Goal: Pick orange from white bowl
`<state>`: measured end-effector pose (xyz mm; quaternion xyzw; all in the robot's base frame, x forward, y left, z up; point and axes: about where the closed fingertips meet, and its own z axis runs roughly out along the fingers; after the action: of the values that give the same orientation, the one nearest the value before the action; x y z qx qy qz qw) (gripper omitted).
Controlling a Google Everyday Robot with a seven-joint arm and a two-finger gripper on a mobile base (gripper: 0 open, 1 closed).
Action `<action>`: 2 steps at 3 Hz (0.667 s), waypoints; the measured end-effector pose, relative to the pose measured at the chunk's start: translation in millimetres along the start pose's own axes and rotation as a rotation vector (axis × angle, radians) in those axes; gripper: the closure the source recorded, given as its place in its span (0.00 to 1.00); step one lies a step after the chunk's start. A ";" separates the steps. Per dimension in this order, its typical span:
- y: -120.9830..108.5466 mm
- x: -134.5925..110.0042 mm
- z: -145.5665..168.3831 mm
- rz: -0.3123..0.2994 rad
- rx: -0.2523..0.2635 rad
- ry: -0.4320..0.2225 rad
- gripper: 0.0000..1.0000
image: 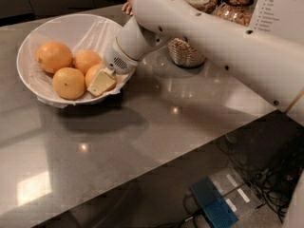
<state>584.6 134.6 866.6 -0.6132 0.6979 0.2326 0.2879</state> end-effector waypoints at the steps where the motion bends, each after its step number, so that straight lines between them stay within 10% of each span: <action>1: -6.4 -1.4 -23.4 -0.011 -0.027 -0.066 1.00; 2: -16.2 -8.6 -63.7 -0.041 -0.040 -0.159 1.00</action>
Offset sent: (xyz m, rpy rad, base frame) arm 0.0176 -0.0732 0.0974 0.2625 -0.0564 0.0894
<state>593.9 95.4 919.2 -0.6126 0.6555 0.2883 0.3346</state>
